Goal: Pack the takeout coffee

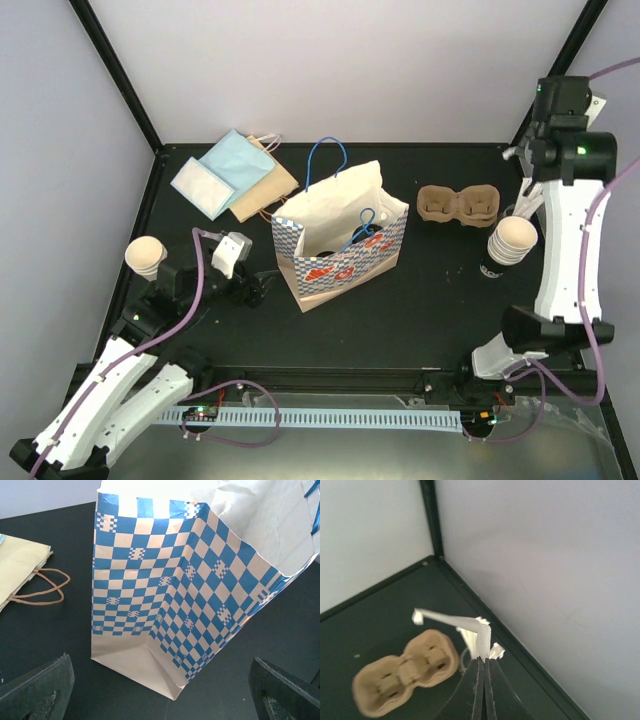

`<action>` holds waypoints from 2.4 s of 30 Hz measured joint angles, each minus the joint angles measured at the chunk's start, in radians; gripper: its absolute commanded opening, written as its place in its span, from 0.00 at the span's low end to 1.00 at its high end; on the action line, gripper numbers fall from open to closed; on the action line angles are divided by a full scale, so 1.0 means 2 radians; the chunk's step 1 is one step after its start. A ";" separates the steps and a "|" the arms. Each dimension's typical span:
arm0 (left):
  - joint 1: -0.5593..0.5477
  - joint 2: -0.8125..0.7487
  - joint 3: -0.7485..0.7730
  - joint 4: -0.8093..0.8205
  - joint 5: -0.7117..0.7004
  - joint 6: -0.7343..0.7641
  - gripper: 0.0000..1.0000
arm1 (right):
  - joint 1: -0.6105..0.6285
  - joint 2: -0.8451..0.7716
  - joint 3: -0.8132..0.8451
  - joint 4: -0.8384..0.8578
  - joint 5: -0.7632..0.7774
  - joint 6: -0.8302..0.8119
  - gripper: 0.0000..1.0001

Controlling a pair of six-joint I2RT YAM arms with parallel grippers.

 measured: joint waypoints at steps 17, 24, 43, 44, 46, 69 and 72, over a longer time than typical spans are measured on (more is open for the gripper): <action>0.000 0.000 0.000 0.000 -0.003 0.000 0.98 | 0.014 -0.199 -0.083 0.158 -0.463 -0.020 0.01; 0.000 -0.001 0.000 0.000 -0.006 0.000 0.98 | 0.020 -0.212 -0.129 0.231 -0.603 0.013 0.01; 0.000 -0.001 0.000 0.000 -0.012 0.000 0.98 | 0.108 -0.213 -0.191 0.255 -0.617 -0.019 0.01; 0.000 -0.001 0.000 0.000 -0.012 0.000 0.98 | 0.108 -0.213 -0.201 0.254 -0.610 -0.023 0.01; 0.000 -0.001 0.000 0.000 -0.012 0.000 0.98 | 0.113 -0.210 -0.215 0.250 -0.591 -0.032 0.01; 0.000 0.009 -0.004 0.003 -0.004 0.001 0.99 | 0.272 -0.179 -0.274 0.208 -0.330 -0.139 0.84; 0.000 0.010 -0.007 0.004 -0.002 0.002 0.99 | 0.272 -0.242 -0.361 0.256 -0.291 -0.137 0.90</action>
